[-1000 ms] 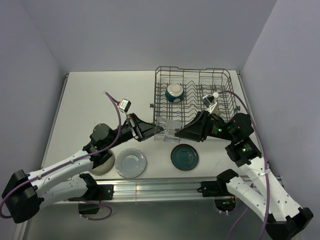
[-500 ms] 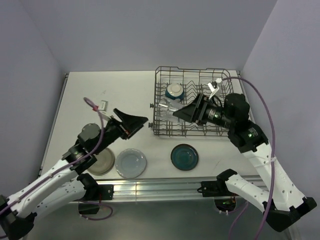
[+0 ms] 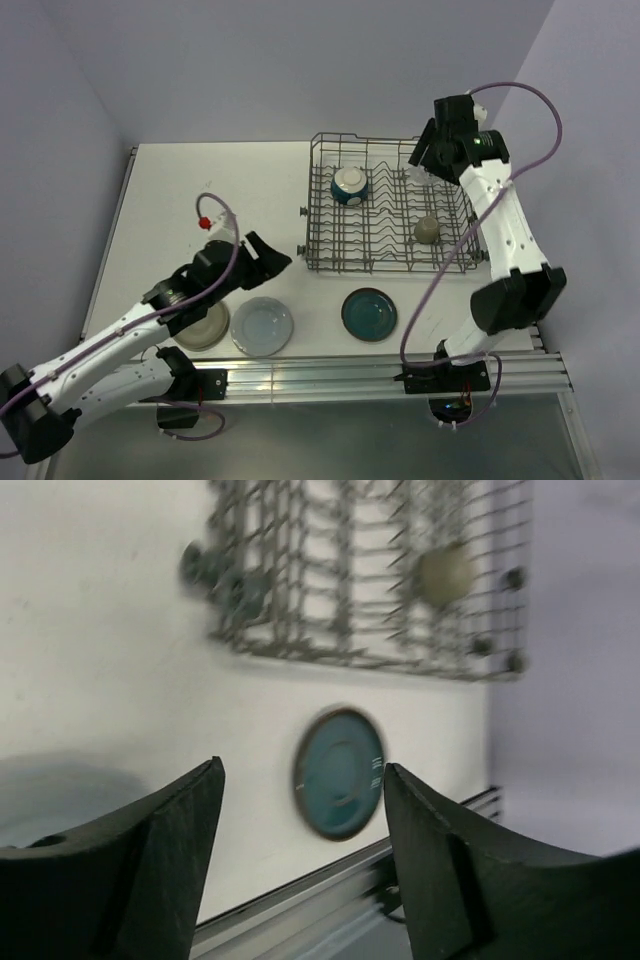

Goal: Load the mixed dishes into the dish rack

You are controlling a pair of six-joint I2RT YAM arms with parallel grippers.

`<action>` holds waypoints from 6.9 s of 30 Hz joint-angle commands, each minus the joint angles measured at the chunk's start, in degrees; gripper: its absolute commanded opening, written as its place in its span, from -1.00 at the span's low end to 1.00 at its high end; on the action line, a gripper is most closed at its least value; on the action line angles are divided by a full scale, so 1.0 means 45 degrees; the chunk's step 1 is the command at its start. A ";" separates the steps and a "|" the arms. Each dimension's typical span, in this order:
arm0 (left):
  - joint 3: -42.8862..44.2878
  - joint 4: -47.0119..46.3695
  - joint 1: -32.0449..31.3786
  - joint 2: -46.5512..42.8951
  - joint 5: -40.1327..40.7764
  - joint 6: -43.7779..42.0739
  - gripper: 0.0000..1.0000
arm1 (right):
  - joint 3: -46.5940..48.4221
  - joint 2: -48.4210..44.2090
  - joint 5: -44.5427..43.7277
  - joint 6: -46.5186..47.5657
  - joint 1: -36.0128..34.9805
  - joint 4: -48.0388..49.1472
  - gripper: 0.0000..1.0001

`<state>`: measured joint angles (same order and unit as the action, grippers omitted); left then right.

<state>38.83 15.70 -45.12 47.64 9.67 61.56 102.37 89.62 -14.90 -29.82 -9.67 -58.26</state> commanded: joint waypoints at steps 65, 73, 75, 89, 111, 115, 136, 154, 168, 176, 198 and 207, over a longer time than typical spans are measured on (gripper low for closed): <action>0.3442 -0.1692 -0.5090 1.0917 0.1562 -0.1024 0.36 | 0.1654 0.2824 -0.0284 0.0554 0.0707 -0.0493 0.75; 0.4415 -0.1324 -0.5576 1.2360 0.1736 -0.0829 0.11 | -0.3212 -0.3733 -0.0889 -0.0520 -0.2008 0.0700 0.75; 0.4729 -0.0992 -0.5733 1.2674 0.1991 -0.0770 -0.04 | -0.4132 -0.4716 -0.0753 -0.0715 -0.2205 0.0759 0.75; 0.5806 0.1080 -0.7335 1.3986 0.3260 0.0402 -1.00 | -0.7628 -0.9310 0.2311 -0.0501 -0.2343 0.1225 0.99; 0.2953 0.2311 -0.8176 0.4025 0.6308 -0.0183 -1.00 | -1.2805 -1.0777 1.0428 0.0865 -0.2343 0.4839 0.79; 0.2875 0.2272 -0.8176 0.2797 0.6463 -0.0534 -1.00 | -1.3411 -1.0873 1.1432 0.0710 -0.2343 0.5504 0.70; 0.3207 0.1998 -0.8156 0.1309 0.6327 -0.1648 -1.00 | -1.4233 -1.0757 1.5771 -0.0404 -0.2831 0.8200 -0.22; 0.4007 0.4337 -0.8176 0.1094 0.7848 -0.0247 0.23 | -1.3316 -0.9992 1.2515 0.0627 -0.4452 0.7599 -1.00; 0.3424 0.6512 -0.8176 0.0275 0.9453 0.2004 0.98 | -0.5256 -0.7028 0.3980 0.6527 -0.4569 0.2947 -1.00; 0.1568 0.4930 -0.8176 -0.0643 0.8536 0.1595 0.98 | -0.4798 -0.5973 0.1362 1.3888 -0.4492 0.3922 -1.00; -0.0445 0.2780 -0.8156 -0.1367 0.8163 0.0852 0.97 | -0.8236 -0.2359 0.0321 2.0903 -0.3671 1.0034 -1.00; -0.0542 0.2642 -0.8156 -0.0957 0.8260 0.0753 0.96 | -0.7456 -0.0230 0.0419 2.1939 -0.2696 1.0700 -1.00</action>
<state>36.75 29.67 -81.58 43.09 46.15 66.22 65.36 87.70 -12.21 65.45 -23.66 -16.29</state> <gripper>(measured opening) 0.984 0.201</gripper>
